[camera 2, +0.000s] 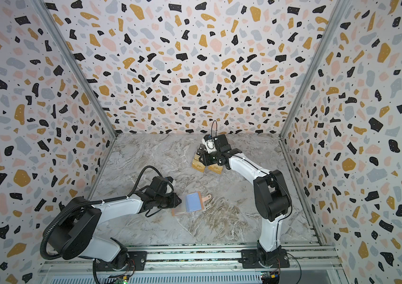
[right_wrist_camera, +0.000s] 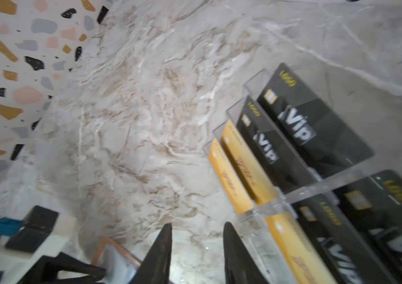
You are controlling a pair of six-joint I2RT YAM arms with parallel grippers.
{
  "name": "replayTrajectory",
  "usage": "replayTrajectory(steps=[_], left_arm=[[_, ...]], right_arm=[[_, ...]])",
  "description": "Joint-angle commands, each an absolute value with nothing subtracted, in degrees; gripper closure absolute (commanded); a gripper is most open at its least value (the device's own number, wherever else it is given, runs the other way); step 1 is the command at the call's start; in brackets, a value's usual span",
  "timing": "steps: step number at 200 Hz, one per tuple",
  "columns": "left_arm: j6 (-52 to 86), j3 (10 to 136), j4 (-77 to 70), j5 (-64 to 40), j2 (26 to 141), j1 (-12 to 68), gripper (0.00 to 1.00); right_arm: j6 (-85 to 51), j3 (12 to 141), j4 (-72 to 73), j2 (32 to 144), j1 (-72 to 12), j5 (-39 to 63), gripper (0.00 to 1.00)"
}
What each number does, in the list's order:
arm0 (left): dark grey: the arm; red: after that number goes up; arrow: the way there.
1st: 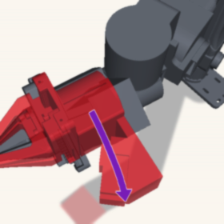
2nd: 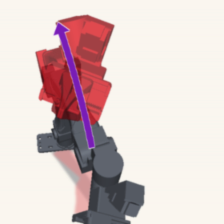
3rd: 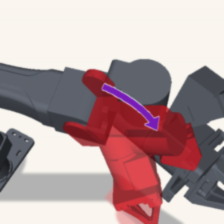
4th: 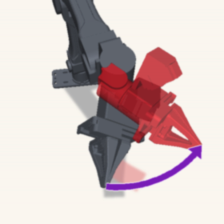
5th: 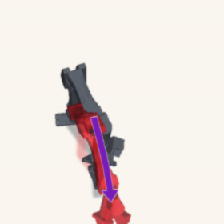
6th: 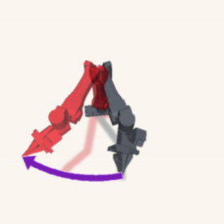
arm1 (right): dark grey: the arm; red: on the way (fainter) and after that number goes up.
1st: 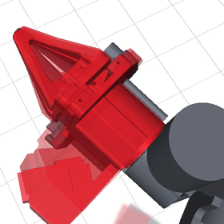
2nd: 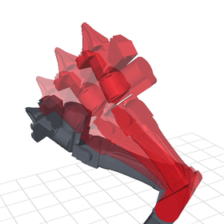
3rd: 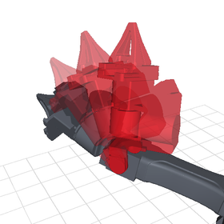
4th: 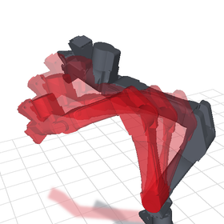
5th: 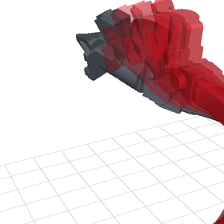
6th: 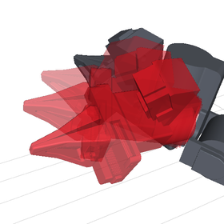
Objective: Insert credit cards into a card holder
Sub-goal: Flip over the card slot on the card holder, then pick up the credit card from the storage box.
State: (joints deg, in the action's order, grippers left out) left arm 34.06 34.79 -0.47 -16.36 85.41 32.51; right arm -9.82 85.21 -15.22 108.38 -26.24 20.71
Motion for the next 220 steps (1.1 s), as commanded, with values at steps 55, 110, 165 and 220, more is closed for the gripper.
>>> replayTrajectory(steps=[55, 110, 165, 220], left_arm=[[30.08, 36.77, 2.73, -14.21, 90.36, 32.52, 0.77], [30.93, 37.35, 4.92, -13.76, 84.95, 32.35, 0.75], [31.43, 37.04, 5.00, -14.23, 80.82, 32.26, 0.73], [35.09, 33.82, 5.43, -12.13, 77.79, 32.06, 0.73]], right_arm=[[-0.27, 93.73, -26.01, 114.96, -25.23, 18.94, 0.65], [1.49, 101.19, -28.36, 122.03, -29.09, 17.19, 0.67], [3.20, 107.23, -30.64, 126.35, -28.59, 14.47, 0.67], [5.09, 111.35, -32.70, 129.62, -29.39, 12.40, 0.65]])
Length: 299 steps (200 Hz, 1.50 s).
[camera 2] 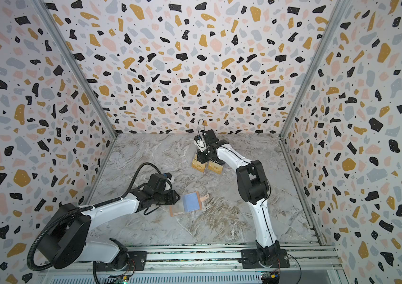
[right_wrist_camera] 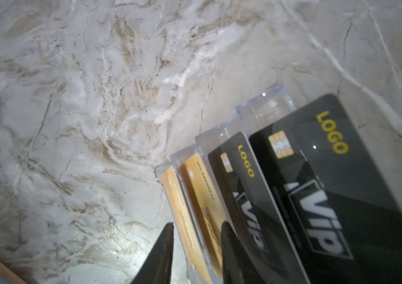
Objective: Insert credit cards into a card holder
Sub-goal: Pick up the credit card from the storage box.
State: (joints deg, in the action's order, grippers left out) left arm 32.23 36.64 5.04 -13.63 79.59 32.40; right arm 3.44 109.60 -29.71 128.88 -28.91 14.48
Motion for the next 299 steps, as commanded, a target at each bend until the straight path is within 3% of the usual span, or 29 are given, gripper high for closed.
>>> replayTrajectory(steps=[1, 112, 195, 299], left_arm=[[35.21, 33.65, 5.40, -12.13, 77.74, 32.07, 0.73], [37.38, 27.96, 5.38, -11.40, 74.82, 30.95, 0.70], [35.27, 28.23, 3.22, -12.20, 78.81, 29.03, 0.77], [33.05, 30.65, 6.16, -12.17, 79.09, 28.05, 0.74]], right_arm=[[5.09, 111.36, -32.70, 129.68, -29.37, 12.44, 0.65], [7.18, 112.19, -33.50, 131.43, -31.72, 11.31, 0.66], [8.38, 111.97, -34.14, 130.45, -33.63, 8.73, 0.72], [9.51, 112.84, -34.74, 129.77, -33.56, 9.65, 0.75]])
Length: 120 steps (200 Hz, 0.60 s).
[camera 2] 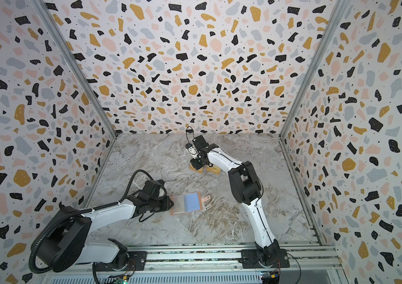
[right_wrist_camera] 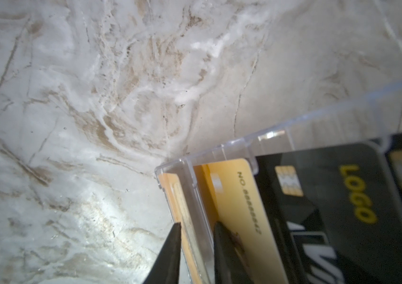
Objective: Insert credit cards into a card holder
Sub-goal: Pick up the credit card from the storage box.
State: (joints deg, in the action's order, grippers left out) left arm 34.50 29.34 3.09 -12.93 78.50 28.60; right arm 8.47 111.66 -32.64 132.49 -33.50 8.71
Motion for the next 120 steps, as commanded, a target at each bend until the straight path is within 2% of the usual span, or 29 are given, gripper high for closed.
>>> replayTrajectory(steps=[1, 120], left_arm=[[33.09, 30.66, 6.16, -12.15, 79.14, 28.05, 0.74], [33.83, 30.90, 6.41, -11.78, 78.11, 27.95, 0.73]], right_arm=[[9.54, 112.84, -34.77, 129.79, -33.57, 9.62, 0.75], [10.02, 111.05, -33.62, 127.16, -34.84, 9.37, 0.75]])
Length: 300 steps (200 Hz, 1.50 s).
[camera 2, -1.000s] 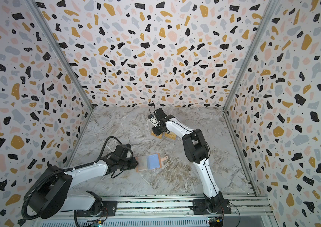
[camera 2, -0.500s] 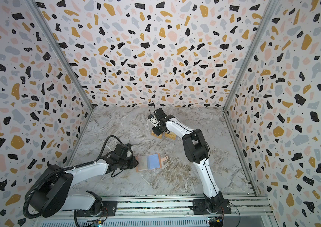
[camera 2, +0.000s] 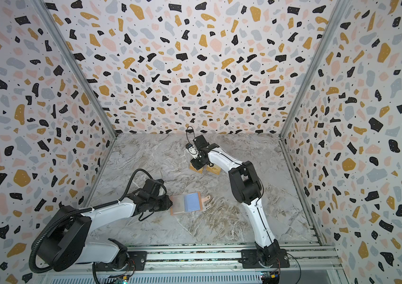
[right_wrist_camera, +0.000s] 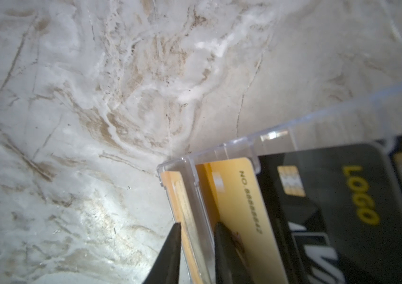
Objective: Insert credit cards into a card holder
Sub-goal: Pick up the credit card from the storage box.
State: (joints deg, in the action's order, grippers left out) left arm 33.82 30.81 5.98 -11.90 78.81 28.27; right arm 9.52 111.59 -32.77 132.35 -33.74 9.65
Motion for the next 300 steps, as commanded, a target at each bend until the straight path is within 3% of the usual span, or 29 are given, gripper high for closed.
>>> replayTrajectory(steps=[1, 122, 151, 300], left_arm=[[33.84, 30.83, 6.41, -11.73, 78.08, 27.99, 0.73], [34.42, 29.61, 6.15, -12.22, 76.98, 27.95, 0.72], [34.37, 29.44, 6.40, -11.87, 76.34, 27.95, 0.70], [35.33, 28.23, 6.24, -11.33, 74.38, 27.95, 0.69]], right_arm=[[10.02, 111.03, -33.60, 127.17, -34.91, 9.30, 0.75], [9.96, 107.89, -31.31, 127.43, -35.64, 6.58, 0.76], [10.31, 107.55, -30.44, 127.23, -35.53, 7.90, 0.83], [12.04, 108.26, -32.21, 128.10, -35.04, 8.91, 0.77]])
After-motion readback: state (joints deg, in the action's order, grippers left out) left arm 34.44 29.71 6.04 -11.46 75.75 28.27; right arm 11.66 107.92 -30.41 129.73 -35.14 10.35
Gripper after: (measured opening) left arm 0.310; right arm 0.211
